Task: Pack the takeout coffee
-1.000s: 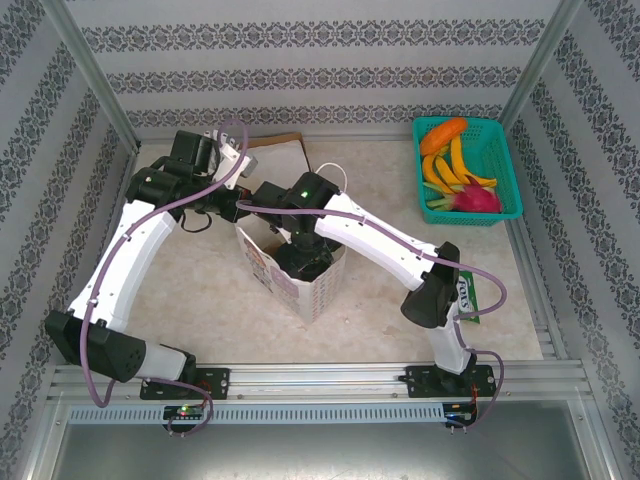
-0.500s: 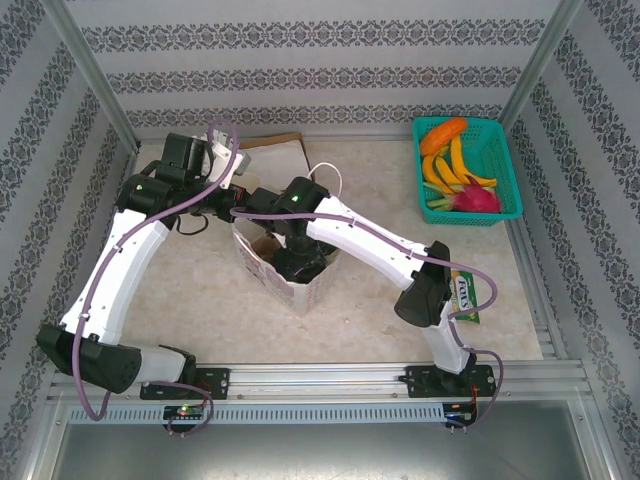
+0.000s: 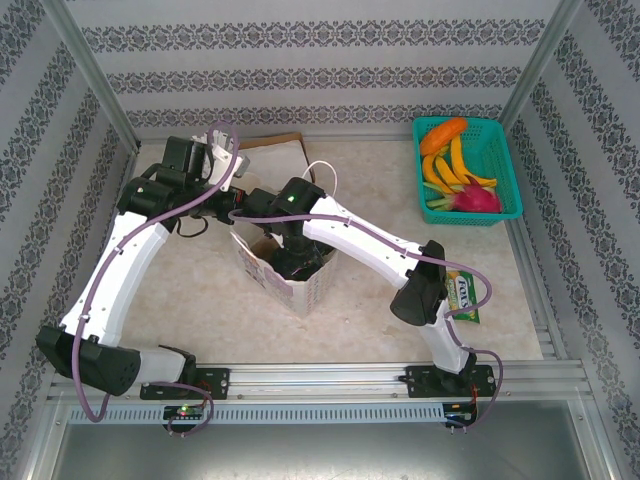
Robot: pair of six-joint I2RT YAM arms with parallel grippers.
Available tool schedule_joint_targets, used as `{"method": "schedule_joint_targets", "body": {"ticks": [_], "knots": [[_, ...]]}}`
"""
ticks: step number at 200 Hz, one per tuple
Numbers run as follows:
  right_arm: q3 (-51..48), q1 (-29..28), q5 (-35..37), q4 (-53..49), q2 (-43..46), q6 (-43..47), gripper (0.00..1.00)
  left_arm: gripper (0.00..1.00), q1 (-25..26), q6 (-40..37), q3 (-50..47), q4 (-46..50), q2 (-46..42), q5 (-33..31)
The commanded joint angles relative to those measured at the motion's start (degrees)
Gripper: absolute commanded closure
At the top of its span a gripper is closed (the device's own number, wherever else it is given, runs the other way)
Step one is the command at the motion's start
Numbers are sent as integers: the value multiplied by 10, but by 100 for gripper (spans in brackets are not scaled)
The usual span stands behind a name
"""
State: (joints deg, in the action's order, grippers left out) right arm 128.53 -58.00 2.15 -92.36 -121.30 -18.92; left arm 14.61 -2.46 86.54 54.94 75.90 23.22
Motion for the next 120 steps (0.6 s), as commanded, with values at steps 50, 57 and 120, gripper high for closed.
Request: {"method": "schedule_joint_targets", "body": {"ticks": [50,57,120], "knots": [[8,-1,17,-81,-11,16,30,100,5,9,-7,-12,-15,-3],[8,0,16,-79,-12,17,30,100,5,9,-8,-12,-15,-3],[-4,2,-5,-84,-10,24,30,100,5,7,-12,-15,-20,-4]]}}
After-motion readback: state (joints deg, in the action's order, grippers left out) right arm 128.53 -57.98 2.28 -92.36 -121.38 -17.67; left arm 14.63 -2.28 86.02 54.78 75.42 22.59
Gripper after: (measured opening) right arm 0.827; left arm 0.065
